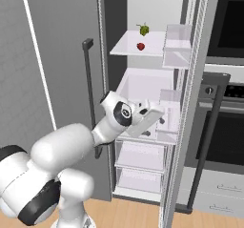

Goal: Take the strawberry from the fridge and place it on top of the pancake, located on the dining counter.

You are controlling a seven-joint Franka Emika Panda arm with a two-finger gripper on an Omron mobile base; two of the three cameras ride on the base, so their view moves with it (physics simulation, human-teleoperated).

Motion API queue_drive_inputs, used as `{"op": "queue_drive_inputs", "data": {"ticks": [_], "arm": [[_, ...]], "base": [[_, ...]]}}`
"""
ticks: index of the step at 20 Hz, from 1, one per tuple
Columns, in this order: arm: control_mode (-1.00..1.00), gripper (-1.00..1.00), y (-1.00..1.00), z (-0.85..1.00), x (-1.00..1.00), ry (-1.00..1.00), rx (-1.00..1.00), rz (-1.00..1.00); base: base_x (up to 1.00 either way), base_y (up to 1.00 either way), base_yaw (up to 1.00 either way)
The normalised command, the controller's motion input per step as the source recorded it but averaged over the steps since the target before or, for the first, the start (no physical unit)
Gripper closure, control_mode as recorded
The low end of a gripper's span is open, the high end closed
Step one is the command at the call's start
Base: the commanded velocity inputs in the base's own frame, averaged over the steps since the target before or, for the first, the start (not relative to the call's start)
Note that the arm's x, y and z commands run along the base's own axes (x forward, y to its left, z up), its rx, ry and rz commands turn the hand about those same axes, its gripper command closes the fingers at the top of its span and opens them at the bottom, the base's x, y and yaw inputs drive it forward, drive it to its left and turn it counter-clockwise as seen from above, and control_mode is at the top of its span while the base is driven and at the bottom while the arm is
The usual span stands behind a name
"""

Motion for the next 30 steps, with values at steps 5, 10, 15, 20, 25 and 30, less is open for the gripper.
{"op": "queue_drive_inputs", "data": {"ticks": [5,10,15,20,25,30], "arm": [[-1.00,-1.00,-0.42,-0.30,0.19,0.07,-0.01,0.00],[-1.00,-1.00,-0.07,0.10,-0.01,0.00,-0.02,0.00],[-1.00,-1.00,0.35,0.65,-0.21,-0.03,-0.11,0.00],[-1.00,-1.00,0.76,0.33,-0.11,0.04,0.00,0.11],[-1.00,-1.00,0.57,0.00,-0.06,0.00,0.56,0.23],[-1.00,-1.00,0.32,0.00,-0.17,0.00,0.87,0.09]], "base": [[0.00,0.00,0.00],[0.00,0.00,0.00],[0.00,0.00,0.00],[0.00,0.00,0.00],[0.00,0.00,0.00],[0.00,0.00,0.00]]}}
